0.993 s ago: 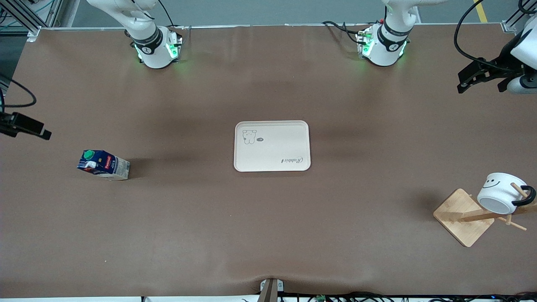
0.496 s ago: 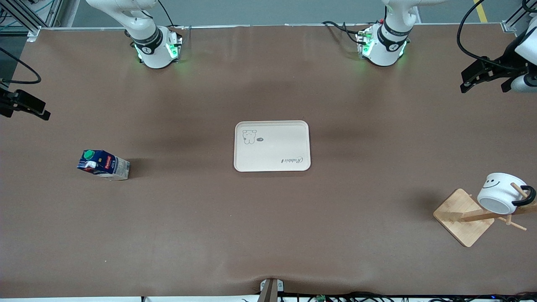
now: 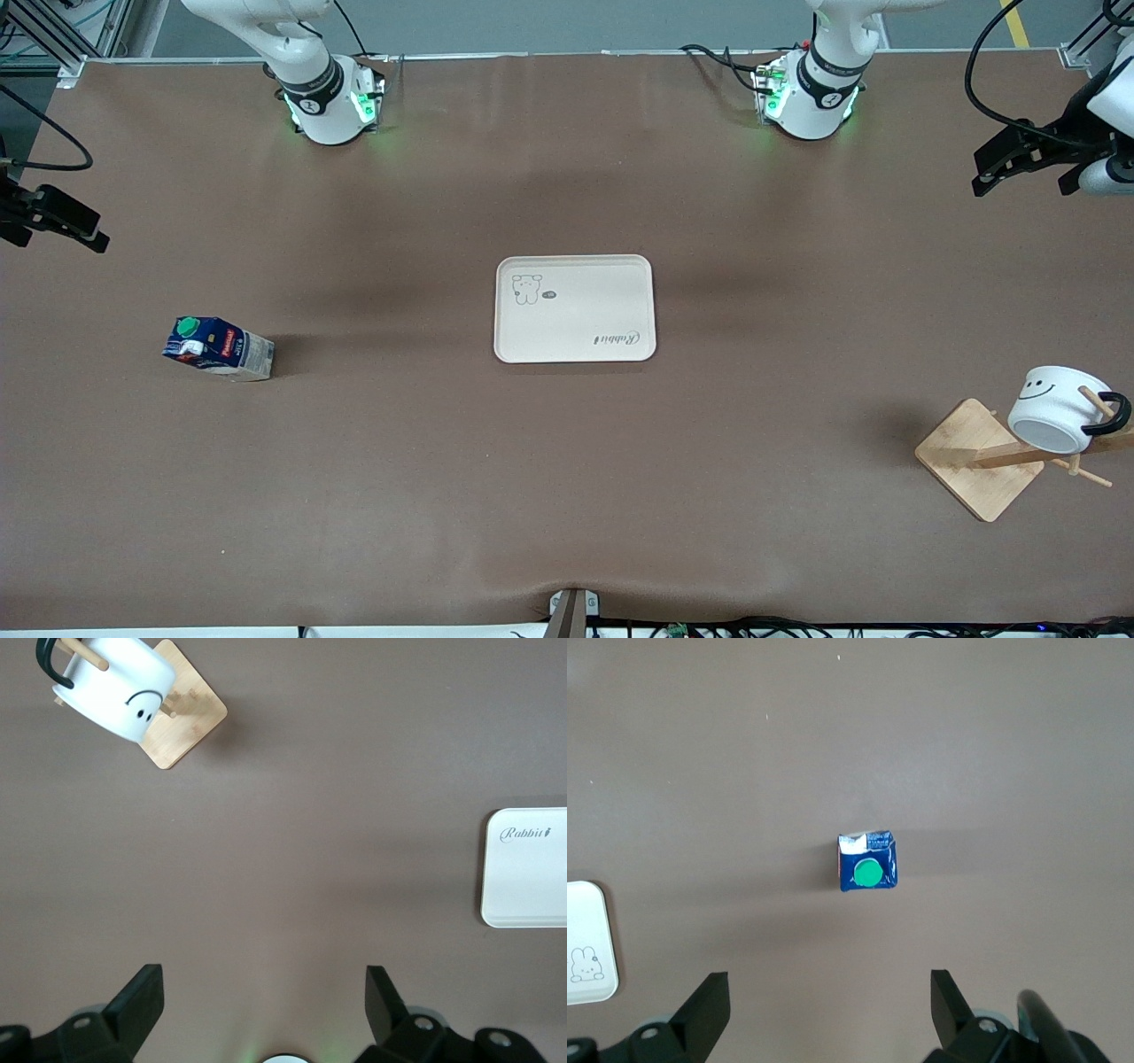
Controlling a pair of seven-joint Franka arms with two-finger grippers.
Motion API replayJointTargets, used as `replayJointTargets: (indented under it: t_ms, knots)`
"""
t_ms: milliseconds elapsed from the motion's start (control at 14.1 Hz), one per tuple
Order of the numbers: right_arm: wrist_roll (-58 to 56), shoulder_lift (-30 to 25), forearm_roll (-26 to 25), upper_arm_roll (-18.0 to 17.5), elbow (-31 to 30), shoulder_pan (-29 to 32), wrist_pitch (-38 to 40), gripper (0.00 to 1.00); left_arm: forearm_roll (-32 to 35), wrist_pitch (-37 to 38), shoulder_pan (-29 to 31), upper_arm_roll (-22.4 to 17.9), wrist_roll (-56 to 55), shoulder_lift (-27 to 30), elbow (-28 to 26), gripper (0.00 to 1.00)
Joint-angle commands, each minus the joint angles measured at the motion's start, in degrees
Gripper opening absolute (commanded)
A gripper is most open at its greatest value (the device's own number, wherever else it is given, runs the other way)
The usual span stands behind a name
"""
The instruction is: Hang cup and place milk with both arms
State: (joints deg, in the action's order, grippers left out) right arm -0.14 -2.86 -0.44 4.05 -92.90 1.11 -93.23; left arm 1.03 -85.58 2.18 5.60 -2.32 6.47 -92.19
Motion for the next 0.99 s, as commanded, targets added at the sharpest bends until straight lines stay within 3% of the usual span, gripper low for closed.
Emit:
replayJointTargets:
  t_ms: [0, 922]
  knots:
    - [-2.91, -1.27, -0.44, 0.0, 1.05, -0.85, 3.38, 1.0, -0.33, 0.15, 0.02, 0.11, 0.03, 0.91, -0.18, 1.0]
    - [-3.72, -1.53, -0.35, 0.0, 0.52, -0.94, 3.58, 1.0, -0.33, 0.42, -0.07, 0.29, -0.32, 0.91, -0.09, 1.0]
